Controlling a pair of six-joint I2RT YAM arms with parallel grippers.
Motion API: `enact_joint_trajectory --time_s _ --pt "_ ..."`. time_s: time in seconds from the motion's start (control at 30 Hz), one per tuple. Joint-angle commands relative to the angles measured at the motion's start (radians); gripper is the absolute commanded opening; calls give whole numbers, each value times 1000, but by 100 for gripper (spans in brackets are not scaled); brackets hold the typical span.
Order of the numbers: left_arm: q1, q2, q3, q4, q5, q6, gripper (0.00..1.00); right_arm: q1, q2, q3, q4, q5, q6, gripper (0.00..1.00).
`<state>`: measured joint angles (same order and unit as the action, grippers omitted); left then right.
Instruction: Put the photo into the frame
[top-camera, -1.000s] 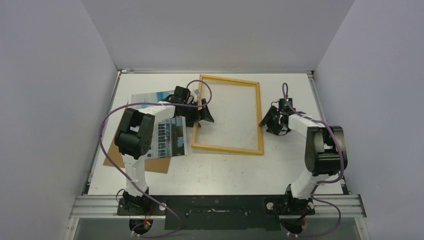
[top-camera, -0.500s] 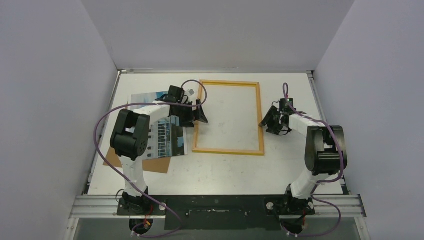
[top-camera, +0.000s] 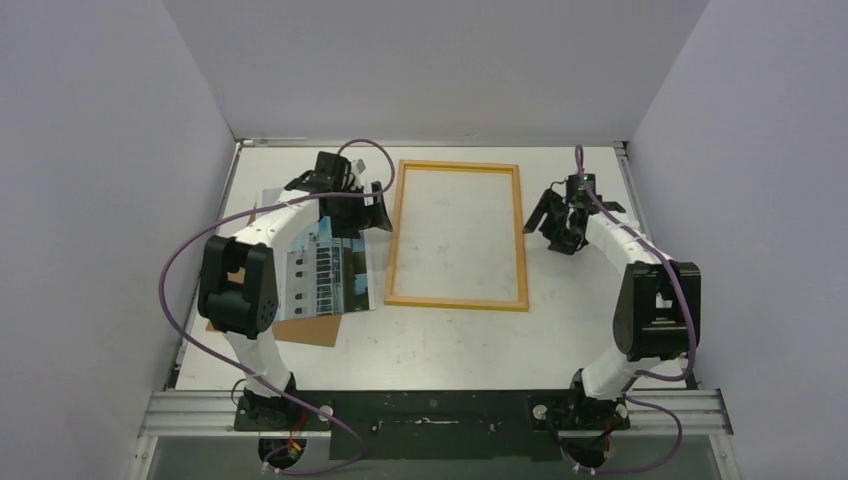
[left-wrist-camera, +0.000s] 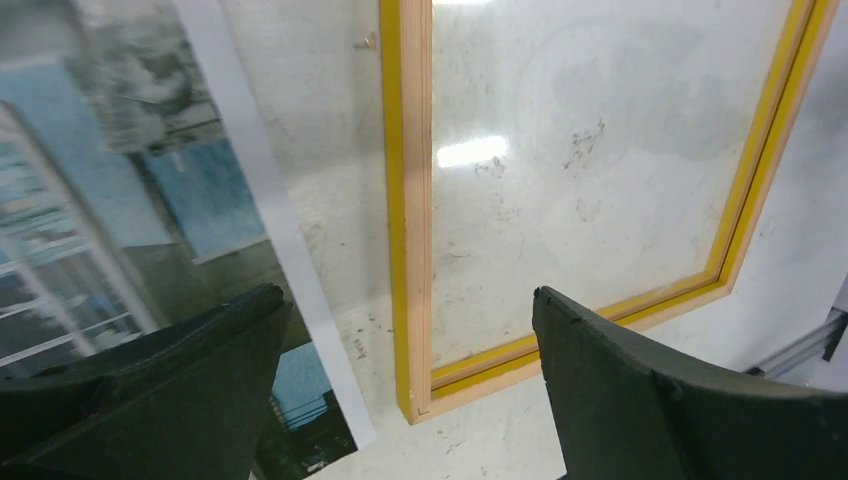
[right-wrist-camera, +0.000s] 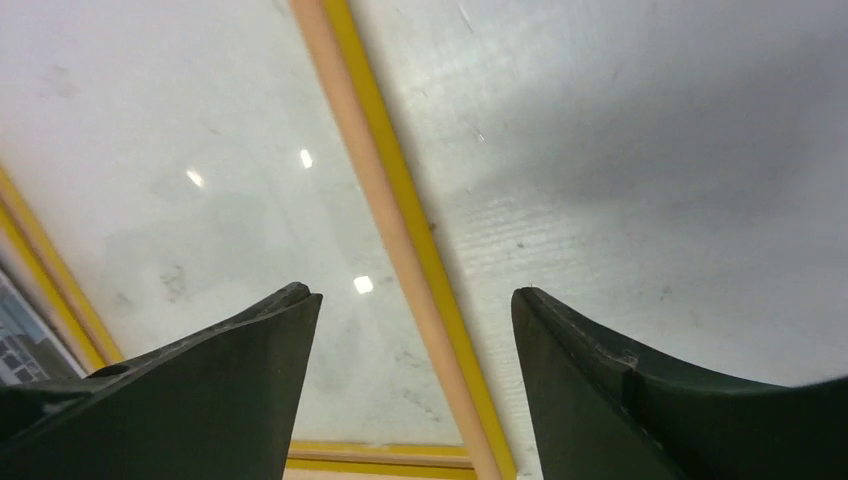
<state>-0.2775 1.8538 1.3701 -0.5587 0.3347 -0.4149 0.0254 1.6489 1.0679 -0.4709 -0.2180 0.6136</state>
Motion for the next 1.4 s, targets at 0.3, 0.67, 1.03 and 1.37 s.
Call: enact_joint_trajectory --time_s 0.3,0.67,1.03,1.37 --pt "207 -338 64 -123 -258 46 93 114 -161 246 -38 -51 -89 79" --pt "629 -247 -16 -43 -142 -71 89 479 51 380 122 -74 14 77" --pt "704 -5 77 25 -18 131 82 618 298 549 202 -135 106 76" --pt "690 5 24 46 5 22 49 680 578 786 185 -142 126 56"
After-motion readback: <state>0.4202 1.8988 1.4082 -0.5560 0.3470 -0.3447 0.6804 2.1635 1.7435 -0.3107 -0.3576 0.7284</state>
